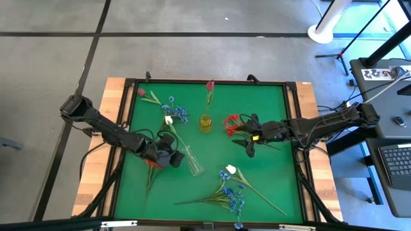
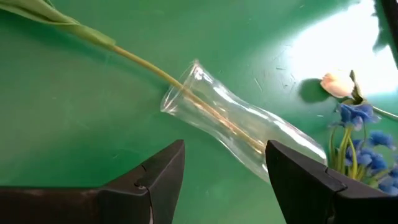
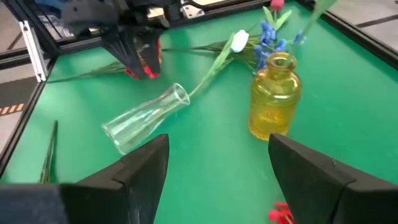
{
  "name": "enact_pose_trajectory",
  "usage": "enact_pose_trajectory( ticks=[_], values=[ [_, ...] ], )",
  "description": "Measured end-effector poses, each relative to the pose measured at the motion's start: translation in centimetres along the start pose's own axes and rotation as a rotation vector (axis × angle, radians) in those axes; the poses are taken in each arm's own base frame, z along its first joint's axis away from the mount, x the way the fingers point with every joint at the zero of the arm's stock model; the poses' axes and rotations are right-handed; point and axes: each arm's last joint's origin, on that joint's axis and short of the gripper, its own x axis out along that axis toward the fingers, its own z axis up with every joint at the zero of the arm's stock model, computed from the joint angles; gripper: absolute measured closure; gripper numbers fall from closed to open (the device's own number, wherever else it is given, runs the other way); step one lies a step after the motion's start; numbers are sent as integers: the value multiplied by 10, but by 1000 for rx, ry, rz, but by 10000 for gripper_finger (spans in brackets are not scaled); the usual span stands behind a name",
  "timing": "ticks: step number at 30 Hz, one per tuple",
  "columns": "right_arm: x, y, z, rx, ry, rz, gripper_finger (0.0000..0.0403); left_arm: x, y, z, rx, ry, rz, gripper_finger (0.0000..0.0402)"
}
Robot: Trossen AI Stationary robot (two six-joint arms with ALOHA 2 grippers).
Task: Sort flowers into vase by color
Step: Adjust the transparent flower vase
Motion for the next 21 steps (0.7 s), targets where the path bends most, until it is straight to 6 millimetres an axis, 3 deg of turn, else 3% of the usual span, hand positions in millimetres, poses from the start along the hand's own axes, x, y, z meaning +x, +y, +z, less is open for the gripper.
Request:
enact_pose_trajectory(
  ticks=[5, 12, 21],
  values=[
    [14, 3, -6, -32, 36, 14, 130, 10, 3, 2, 13, 0, 38, 184],
    [35, 5, -20, -75, 114, 23, 130, 18, 5, 4, 251, 16, 56, 184],
    [40, 5, -22, -94, 119, 23, 130, 36, 14, 14, 380, 63, 122, 184]
  ],
)
